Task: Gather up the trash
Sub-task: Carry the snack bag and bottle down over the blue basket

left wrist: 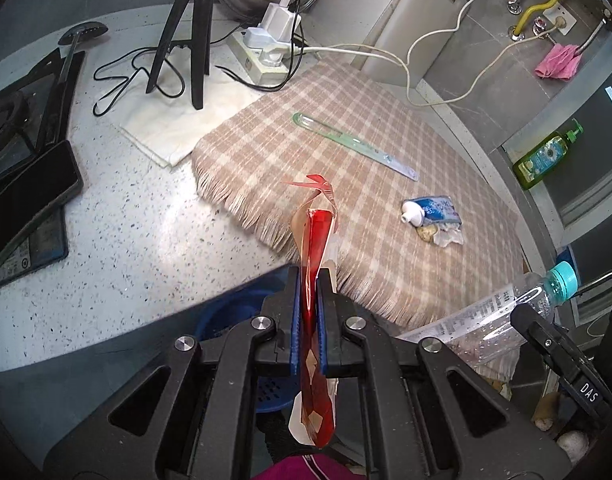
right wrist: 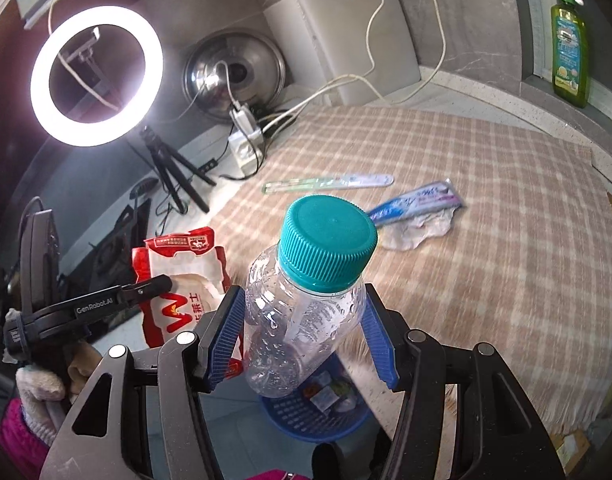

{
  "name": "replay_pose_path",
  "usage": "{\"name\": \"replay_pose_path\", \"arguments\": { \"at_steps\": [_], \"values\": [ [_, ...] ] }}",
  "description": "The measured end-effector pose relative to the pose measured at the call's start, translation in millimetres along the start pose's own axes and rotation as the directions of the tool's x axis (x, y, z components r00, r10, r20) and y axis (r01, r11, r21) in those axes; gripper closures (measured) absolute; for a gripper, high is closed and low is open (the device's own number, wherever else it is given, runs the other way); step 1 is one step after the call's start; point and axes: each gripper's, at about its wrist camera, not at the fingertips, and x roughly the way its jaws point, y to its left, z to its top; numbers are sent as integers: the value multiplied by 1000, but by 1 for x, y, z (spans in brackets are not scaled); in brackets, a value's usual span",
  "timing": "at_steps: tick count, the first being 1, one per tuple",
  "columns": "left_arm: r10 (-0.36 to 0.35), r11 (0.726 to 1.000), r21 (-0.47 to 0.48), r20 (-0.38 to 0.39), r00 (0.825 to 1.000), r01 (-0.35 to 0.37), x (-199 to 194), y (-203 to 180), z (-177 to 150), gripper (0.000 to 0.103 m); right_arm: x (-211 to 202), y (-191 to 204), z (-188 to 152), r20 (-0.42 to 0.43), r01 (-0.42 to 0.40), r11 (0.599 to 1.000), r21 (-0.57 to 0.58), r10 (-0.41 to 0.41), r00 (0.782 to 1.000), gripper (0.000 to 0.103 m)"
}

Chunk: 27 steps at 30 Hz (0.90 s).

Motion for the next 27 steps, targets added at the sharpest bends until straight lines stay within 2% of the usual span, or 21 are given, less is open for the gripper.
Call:
{"name": "replay_pose_path", "arguments": {
  "at_steps": [14, 27],
  "values": [
    [41, 999, -6, -122, 992, -42, 41, 39, -52, 98, 41, 25, -61, -108, 65, 996, -54, -70, 992, 46],
    [76, 996, 56, -177, 981, -68, 80, 37, -79, 98, 82, 26, -95, -173, 133, 986, -103, -150, 973, 46]
  ]
}}
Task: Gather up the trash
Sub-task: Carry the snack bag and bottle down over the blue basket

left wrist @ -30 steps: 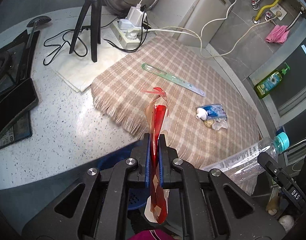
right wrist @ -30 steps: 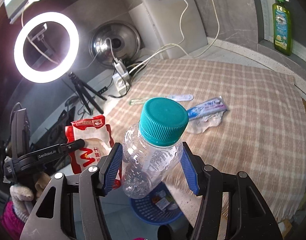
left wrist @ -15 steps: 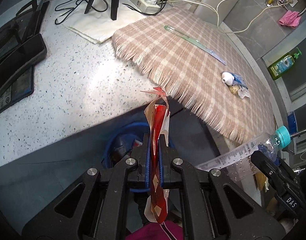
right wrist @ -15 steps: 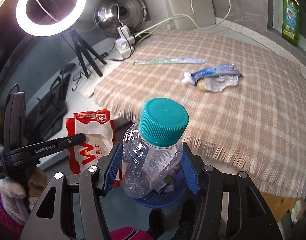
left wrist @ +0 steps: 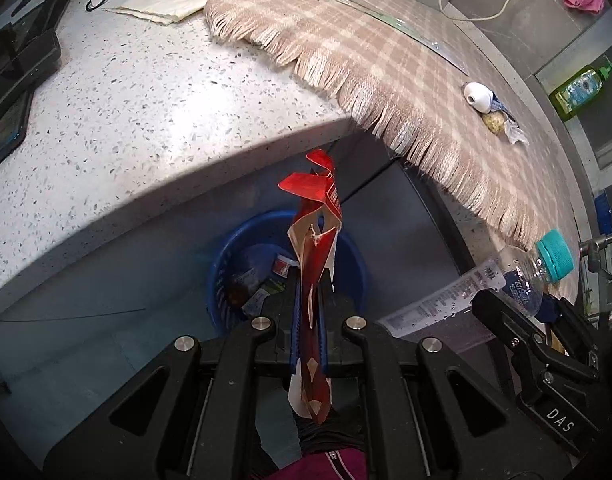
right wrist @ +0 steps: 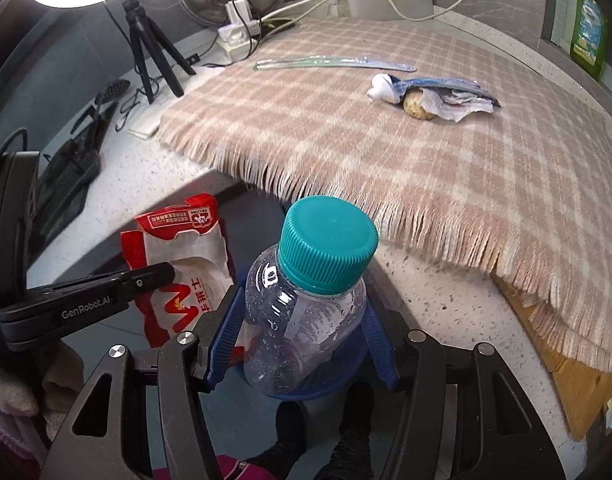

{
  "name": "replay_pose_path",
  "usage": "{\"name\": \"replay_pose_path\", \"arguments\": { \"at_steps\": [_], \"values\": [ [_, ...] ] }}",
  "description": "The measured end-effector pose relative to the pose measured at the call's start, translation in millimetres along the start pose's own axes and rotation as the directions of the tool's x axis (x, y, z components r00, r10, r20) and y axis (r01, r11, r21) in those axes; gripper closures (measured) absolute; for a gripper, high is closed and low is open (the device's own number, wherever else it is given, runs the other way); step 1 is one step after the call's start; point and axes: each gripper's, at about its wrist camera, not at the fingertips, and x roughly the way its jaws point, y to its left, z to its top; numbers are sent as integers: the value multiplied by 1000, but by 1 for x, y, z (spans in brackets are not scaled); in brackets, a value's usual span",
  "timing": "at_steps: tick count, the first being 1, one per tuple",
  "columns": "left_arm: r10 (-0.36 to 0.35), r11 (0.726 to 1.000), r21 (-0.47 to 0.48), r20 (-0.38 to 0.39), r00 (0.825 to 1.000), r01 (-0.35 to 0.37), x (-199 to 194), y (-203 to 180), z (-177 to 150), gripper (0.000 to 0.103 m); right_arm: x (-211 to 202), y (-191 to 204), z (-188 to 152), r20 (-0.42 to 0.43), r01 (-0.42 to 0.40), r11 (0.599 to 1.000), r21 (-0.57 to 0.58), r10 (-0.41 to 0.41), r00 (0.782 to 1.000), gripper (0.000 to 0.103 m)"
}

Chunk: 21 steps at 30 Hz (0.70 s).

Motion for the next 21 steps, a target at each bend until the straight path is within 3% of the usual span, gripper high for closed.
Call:
{"name": "replay_pose_path", "arguments": {
  "at_steps": [21],
  "values": [
    [70, 997, 33, -53, 996, -69, 49, -4, -6, 95, 49, -2, -9, -104, 36, 999, -27, -38, 994, 46]
  ]
}}
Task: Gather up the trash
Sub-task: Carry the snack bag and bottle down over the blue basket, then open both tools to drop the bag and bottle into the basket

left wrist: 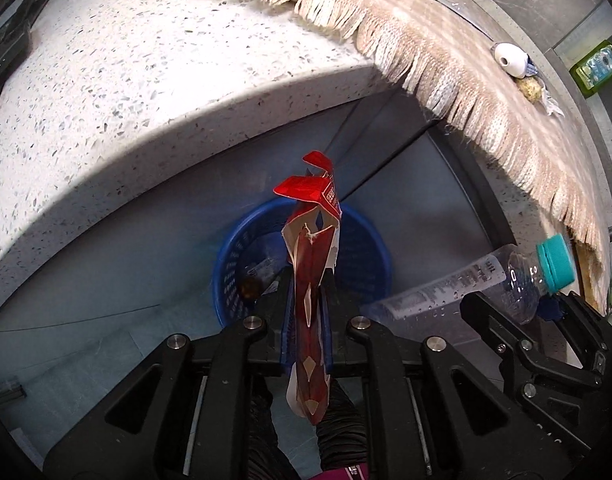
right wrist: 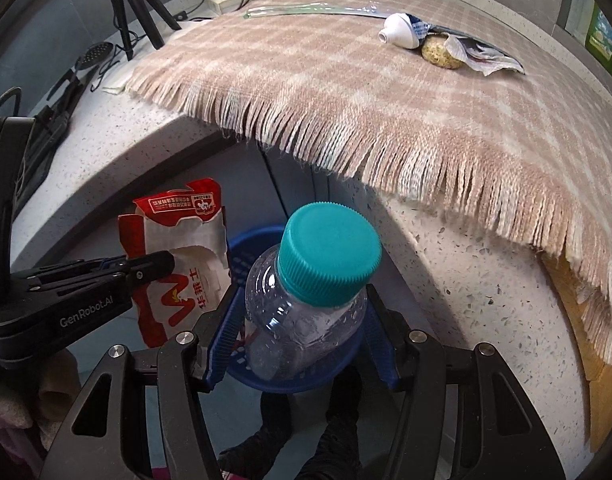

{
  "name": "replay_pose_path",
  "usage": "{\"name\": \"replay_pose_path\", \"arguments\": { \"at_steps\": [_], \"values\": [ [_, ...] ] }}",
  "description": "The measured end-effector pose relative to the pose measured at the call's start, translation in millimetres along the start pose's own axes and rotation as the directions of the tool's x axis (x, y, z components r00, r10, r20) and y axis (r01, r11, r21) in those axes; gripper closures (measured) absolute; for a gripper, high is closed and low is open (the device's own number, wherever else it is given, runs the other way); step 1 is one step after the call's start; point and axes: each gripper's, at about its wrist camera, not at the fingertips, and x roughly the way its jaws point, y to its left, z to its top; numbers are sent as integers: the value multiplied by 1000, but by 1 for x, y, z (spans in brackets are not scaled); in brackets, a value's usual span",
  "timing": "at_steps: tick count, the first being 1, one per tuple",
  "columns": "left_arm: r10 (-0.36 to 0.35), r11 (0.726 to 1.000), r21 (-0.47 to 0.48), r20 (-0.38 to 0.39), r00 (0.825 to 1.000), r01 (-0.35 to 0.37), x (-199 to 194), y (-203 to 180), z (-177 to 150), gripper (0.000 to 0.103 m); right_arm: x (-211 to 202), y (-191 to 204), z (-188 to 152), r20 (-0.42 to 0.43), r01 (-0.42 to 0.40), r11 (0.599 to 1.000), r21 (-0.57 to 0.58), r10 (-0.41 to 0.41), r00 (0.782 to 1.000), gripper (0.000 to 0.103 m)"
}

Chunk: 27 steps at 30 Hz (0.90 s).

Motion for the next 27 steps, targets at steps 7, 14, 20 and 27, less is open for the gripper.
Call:
{"name": "replay_pose_path", "arguments": {
  "at_steps": [7, 14, 20, 27],
  "values": [
    [27, 1000, 5, -3, 1000, -27, 8, -7, -3, 79, 5, -2, 5, -28, -8, 1000, 5, 8, 1000, 45],
    [36, 999, 0, -2, 999, -36, 7, -6, 2, 78, 10, 2, 10, -39, -14, 1000, 2, 14, 999, 45],
    [41, 999, 2, 17, 999, -41, -4, -6, 0, 78, 0, -2, 13, -28, -29, 1000, 10, 29, 999, 45],
    [51, 998, 22, 57, 997, -52, -23, -11, 0, 78, -18, -5, 18, 0, -54, 999, 5, 54, 999, 45]
  ]
}}
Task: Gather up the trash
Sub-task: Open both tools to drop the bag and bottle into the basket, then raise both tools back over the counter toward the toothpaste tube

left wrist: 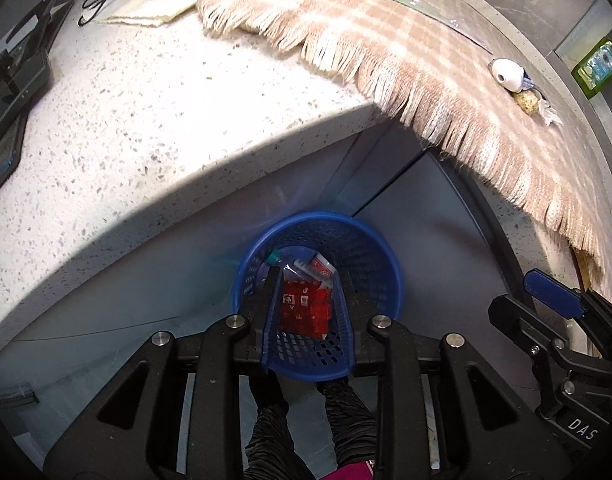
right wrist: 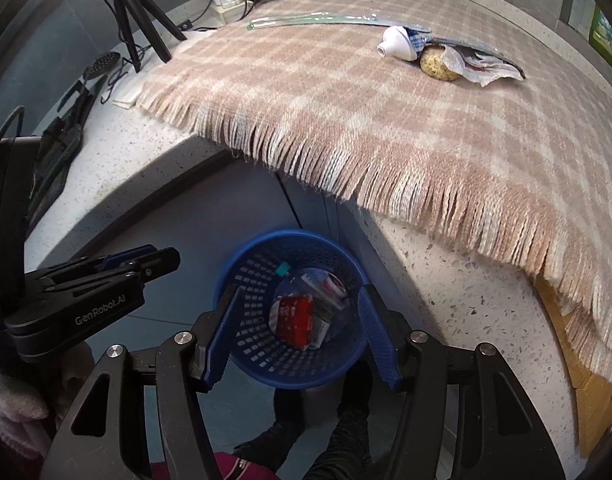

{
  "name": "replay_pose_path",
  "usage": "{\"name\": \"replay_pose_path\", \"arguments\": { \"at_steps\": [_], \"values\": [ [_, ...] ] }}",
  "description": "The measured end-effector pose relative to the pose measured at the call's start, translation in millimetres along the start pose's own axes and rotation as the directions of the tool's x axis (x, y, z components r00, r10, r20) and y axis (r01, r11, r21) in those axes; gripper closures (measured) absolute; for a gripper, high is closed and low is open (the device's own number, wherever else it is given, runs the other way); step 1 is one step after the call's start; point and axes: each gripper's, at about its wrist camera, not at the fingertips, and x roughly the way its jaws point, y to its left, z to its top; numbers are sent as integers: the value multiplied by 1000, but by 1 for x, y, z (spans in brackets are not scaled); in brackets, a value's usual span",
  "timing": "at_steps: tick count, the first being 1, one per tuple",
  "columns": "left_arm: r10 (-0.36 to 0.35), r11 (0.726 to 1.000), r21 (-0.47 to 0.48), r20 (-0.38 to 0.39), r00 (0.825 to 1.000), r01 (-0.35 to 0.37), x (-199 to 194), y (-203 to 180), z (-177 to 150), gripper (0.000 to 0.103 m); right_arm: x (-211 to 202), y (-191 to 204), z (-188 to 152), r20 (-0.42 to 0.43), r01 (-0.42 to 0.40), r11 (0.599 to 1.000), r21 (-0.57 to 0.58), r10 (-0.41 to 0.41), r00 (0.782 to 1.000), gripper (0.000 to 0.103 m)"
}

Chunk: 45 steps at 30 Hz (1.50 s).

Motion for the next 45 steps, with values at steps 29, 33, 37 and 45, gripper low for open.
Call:
{"name": "replay_pose_path", "arguments": {
  "at_steps": [29, 33, 37, 45],
  "values": [
    [-29, 991, 130, 146, 989, 10, -65, -54, 86, 58, -95, -97, 56, 253, -46, 986, 159, 4, 967, 22],
    [-38, 991, 131, 158, 987, 18, -62, -61, 100, 58, -99, -112, 73, 258, -70, 984, 166, 25, 966, 22],
    [-53, 988, 154, 164, 985, 27, -61, -69, 122, 58, -92, -125, 94, 202, -89, 980, 178, 52, 978, 22],
    [-97, 974, 217, 113, 989, 70, -48, -89, 180, 58, -64, -154, 121, 149, -244, 926, 288, 208, 967, 22]
  ]
}}
